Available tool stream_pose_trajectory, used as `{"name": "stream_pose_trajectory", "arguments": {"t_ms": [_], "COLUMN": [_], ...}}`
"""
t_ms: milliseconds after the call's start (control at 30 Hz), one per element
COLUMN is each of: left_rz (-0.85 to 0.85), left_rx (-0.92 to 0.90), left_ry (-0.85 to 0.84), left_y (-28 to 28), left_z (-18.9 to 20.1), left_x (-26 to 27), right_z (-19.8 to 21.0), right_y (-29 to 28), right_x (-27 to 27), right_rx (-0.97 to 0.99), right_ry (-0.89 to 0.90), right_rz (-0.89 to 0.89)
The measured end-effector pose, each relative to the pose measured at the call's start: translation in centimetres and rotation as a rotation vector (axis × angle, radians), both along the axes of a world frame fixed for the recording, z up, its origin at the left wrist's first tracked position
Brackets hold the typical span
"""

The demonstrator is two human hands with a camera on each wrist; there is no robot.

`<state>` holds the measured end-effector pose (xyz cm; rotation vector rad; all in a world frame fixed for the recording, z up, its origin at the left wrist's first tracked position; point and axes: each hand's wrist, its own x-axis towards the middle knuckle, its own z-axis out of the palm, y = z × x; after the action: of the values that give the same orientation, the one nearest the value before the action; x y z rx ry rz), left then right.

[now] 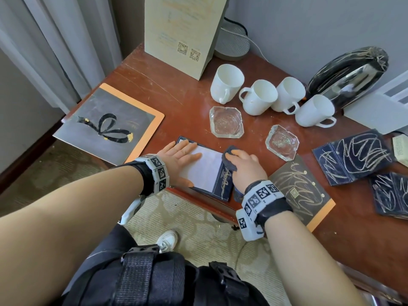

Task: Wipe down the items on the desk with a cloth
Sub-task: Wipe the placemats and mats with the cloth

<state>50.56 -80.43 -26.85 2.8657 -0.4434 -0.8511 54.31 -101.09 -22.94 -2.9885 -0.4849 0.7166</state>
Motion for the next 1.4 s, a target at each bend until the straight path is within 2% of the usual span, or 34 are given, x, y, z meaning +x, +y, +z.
{"name": "stream_pose_trajectory", "arguments": {"t_ms": [200,333,400,533,633,700,767,800,967,1100,1133,1267,1333,1400], "left_rz": [0.003,0.002,0.005,-0.005,-0.010,-0.014,-0.016,-0.015,-0.015,-0.020,-0.019,-0.012,-0.008,-0.006], "left_rx": [0.001,0.001,0.005,0.002,-0.004,0.002,0.005,0.005,0.007,0.013,0.014,0.010,0.008,0.006], "left_ry": [0.011,0.017,0.023,0.027,0.028,0.033,0.035,0.035,0.041,0.038,0.036,0.037,0.044,0.047], "left_y": [0.0,0.0,-0.1,0.0,0.0,0.0,0.0,0.0,0.1,0.1,0.1,0.0,-0.1,-0.1], "left_z": [0.0,0.1,0.1,0.3,0.3,0.4,0.4,0.4,0.2,0.1,0.1,0.2,0.3,0.2], "left_x": [0.0,0.1,0.0,0.1,0.1,0.1,0.1,0.1,0.2,0.2,0.2,0.2,0.1,0.2], "right_z": [1.8,1.1,0.1,-0.6,0.7,1.4,1.2,1.0,-0.5,1.0,1.3,0.5,-0.4,-0.8], "right_y": [-1.9,-1.0,-0.5,-2.4,-4.1,-4.3,-3.6,-2.9,-1.1,-3.6,-3.9,-2.4,-1.1,-1.1], "right_x": [-0.4,0.5,-0.4,-2.2,-1.6,-0.7,-0.4,-0.6,-4.2,-4.1,-3.5,-2.0,-2.9,-4.5], "right_rx": [-0.112,0.011,0.065,0.079,-0.051,-0.058,0.045,0.086,0.106,0.058,0.058,0.162,0.128,0.119], "right_ry": [0.139,-0.015,-0.036,0.070,0.190,0.112,-0.041,-0.064,0.006,0.206,0.204,-0.032,-0.011,-0.002], "right_rz": [0.059,0.006,-0.004,0.106,0.159,0.042,-0.081,-0.090,0.069,0.180,0.155,-0.062,-0.028,0.095]}}
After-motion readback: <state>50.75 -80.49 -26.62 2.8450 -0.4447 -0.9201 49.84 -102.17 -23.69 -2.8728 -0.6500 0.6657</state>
